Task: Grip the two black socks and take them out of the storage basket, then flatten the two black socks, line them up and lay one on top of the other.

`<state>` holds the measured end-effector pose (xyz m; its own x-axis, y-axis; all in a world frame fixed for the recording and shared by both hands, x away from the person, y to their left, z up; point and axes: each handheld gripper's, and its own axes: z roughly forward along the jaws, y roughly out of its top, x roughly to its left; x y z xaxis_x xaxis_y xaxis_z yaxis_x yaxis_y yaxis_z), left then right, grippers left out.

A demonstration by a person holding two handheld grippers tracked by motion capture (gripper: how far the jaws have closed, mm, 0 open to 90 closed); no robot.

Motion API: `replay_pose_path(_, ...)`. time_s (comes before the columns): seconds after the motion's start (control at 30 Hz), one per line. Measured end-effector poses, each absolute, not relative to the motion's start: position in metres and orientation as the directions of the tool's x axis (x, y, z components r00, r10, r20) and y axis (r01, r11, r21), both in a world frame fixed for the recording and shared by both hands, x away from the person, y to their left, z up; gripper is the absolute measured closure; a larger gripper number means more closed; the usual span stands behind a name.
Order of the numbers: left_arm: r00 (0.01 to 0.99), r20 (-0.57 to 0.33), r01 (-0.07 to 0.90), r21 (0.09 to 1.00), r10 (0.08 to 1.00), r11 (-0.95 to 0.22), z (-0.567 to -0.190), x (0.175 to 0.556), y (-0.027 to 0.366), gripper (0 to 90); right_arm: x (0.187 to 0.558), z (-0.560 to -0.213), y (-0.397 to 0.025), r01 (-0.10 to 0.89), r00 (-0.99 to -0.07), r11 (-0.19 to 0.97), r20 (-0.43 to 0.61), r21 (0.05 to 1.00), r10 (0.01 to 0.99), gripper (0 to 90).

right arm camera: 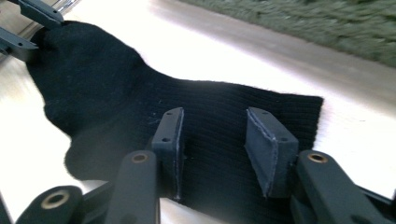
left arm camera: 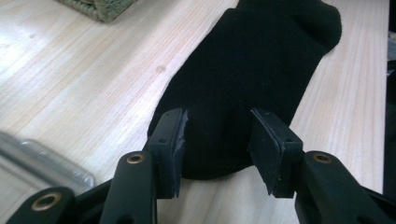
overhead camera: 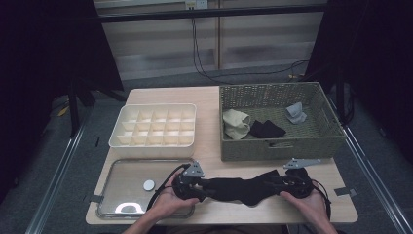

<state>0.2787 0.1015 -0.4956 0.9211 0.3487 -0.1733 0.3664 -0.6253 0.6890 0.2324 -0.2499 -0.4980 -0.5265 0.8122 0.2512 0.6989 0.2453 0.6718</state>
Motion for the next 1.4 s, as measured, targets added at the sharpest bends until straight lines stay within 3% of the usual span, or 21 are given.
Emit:
replay_pose_path(0.33, 0.922, -0.188, 0.366, 0.706, 0.338, -0.607, -0.498, 0.278, 0.084, 51.9, 0.222, -0.496, -0.269, 0.738, -0.457, 0.194, 0.268, 0.646, 0.848, 58.8)
replay_pose_path(0.67, 0.893, -0.209, 0.414, 0.728, 0.398, -0.547, -0.477, 0.293, 0.106, 30.8, 0.228, -0.487, -0.269, 0.709, -0.465, 0.143, 0.306, 0.691, 0.831, 33.4)
replay_pose_path(1.0, 0.836, -0.227, 0.487, 0.728, 0.5, -0.483, -0.467, 0.298, 0.142, 17.5, 0.243, -0.478, -0.265, 0.685, -0.505, 0.15, 0.315, 0.713, 0.804, 25.4)
replay_pose_path(1.4, 0.807, -0.235, 0.514, 0.73, 0.541, -0.45, -0.467, 0.285, 0.18, 13.7, 0.253, -0.437, -0.267, 0.619, -0.532, 0.091, 0.332, 0.78, 0.779, 29.5)
